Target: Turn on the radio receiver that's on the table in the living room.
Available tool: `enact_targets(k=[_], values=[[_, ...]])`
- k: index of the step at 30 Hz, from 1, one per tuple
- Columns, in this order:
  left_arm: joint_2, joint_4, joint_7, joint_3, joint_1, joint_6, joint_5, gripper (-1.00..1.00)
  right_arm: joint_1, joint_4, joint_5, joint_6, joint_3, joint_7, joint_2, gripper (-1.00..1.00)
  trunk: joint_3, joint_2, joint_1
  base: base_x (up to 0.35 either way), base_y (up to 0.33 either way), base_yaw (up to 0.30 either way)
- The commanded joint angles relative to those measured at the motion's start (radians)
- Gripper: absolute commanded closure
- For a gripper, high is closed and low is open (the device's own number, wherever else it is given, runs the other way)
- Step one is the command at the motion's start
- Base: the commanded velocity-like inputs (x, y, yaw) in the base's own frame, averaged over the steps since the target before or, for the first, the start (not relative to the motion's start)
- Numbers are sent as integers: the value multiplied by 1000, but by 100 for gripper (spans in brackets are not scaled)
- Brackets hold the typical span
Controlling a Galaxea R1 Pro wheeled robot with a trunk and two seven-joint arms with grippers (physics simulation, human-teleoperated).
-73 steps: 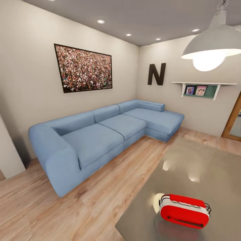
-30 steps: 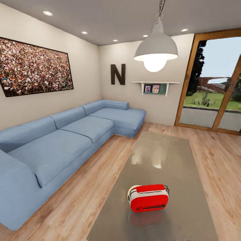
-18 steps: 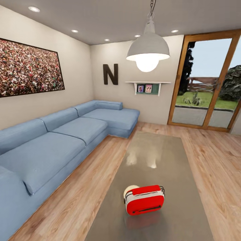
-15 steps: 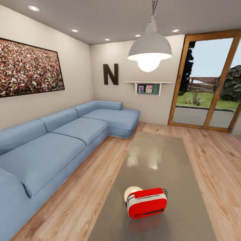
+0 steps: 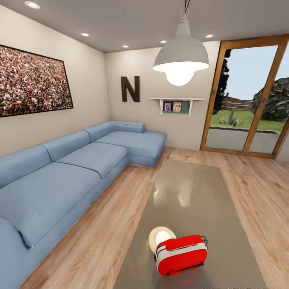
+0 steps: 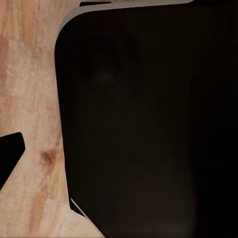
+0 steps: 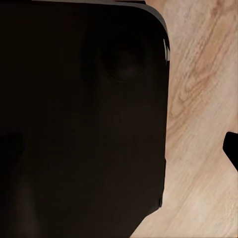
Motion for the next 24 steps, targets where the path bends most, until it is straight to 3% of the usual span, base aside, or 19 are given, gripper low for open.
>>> enact_targets(k=[1, 24], values=[[0, 0, 0, 0, 0, 0, 0, -100, 0, 0, 0, 0, 0, 0, 0, -100, 0, 0, 0, 9, 3, -248], [-1, 0, 1, 1, 0, 0, 0, -100, 0, 0, -1, 0, 0, 0, 0, -100, 0, 0, 0, 1, 0, -283]])
